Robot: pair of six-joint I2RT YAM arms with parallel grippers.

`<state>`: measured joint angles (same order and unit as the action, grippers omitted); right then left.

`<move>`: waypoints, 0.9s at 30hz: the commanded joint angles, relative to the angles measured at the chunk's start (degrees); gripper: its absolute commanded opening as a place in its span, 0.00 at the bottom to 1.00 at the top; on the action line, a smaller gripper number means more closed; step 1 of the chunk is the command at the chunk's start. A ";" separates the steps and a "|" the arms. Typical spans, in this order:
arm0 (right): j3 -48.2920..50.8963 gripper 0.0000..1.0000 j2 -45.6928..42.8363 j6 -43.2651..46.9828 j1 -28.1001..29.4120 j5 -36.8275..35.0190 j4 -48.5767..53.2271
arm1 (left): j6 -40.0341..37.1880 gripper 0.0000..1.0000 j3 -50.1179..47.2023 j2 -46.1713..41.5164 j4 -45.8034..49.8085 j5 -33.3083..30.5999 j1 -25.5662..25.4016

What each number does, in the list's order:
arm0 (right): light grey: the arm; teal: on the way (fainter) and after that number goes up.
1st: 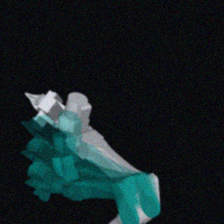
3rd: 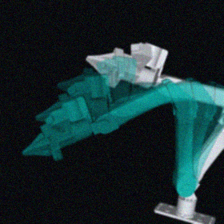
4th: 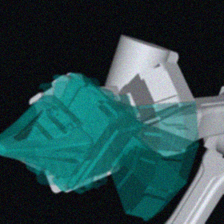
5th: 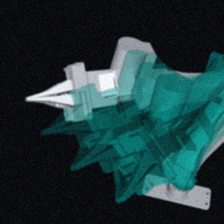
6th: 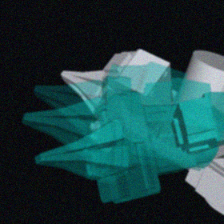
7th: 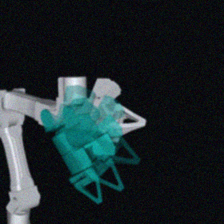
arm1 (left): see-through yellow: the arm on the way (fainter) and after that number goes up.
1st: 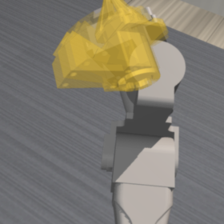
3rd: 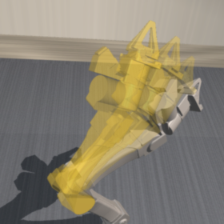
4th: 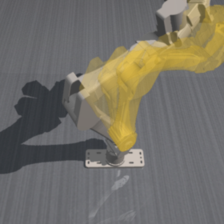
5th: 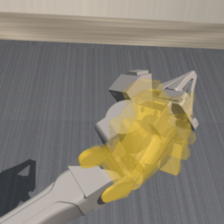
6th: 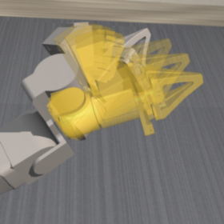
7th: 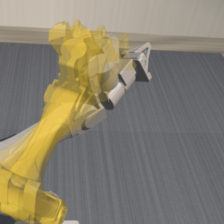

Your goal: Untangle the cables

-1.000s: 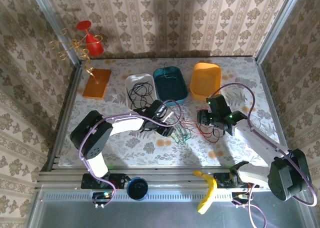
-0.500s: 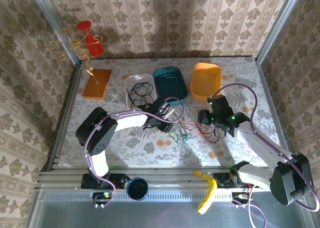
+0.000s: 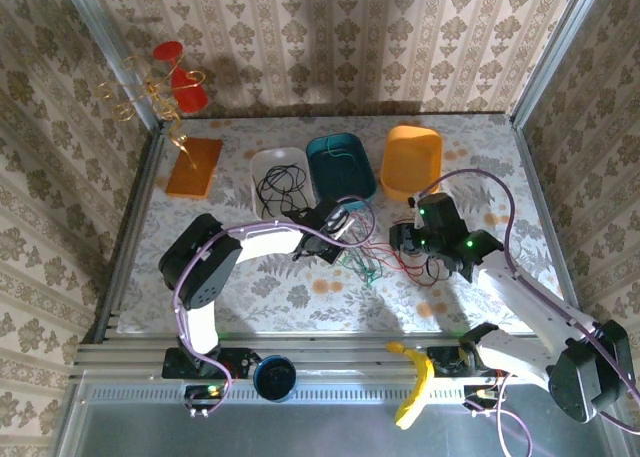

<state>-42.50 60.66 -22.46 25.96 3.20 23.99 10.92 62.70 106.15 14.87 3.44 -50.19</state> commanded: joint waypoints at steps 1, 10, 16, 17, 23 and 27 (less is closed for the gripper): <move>1.28 0.49 0.91 3.15 2.39 8.37 -2.47 | -0.48 0.00 -2.76 -2.96 -1.96 8.51 -1.07; -2.16 0.49 8.19 7.55 4.78 17.22 -2.75 | -1.65 0.00 -6.80 -16.90 -6.16 11.76 0.37; -4.08 0.47 11.88 8.23 5.75 18.74 -3.22 | -1.54 0.00 -5.75 -18.81 -6.06 11.51 0.14; -4.16 0.43 12.05 8.07 5.77 18.43 -3.40 | -1.66 0.00 -5.70 -19.03 -6.15 11.38 0.21; -3.00 0.04 10.67 6.25 5.77 14.57 -4.88 | -1.50 0.00 -5.88 -20.47 -6.64 9.23 0.74; -2.83 0.19 9.30 7.00 5.77 16.80 -4.75 | -1.58 0.00 -5.70 -21.42 -7.40 8.38 1.24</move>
<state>-44.95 71.79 -15.86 31.42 18.94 19.86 10.28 56.27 87.02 8.71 12.97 -49.43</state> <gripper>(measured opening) 0.157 0.050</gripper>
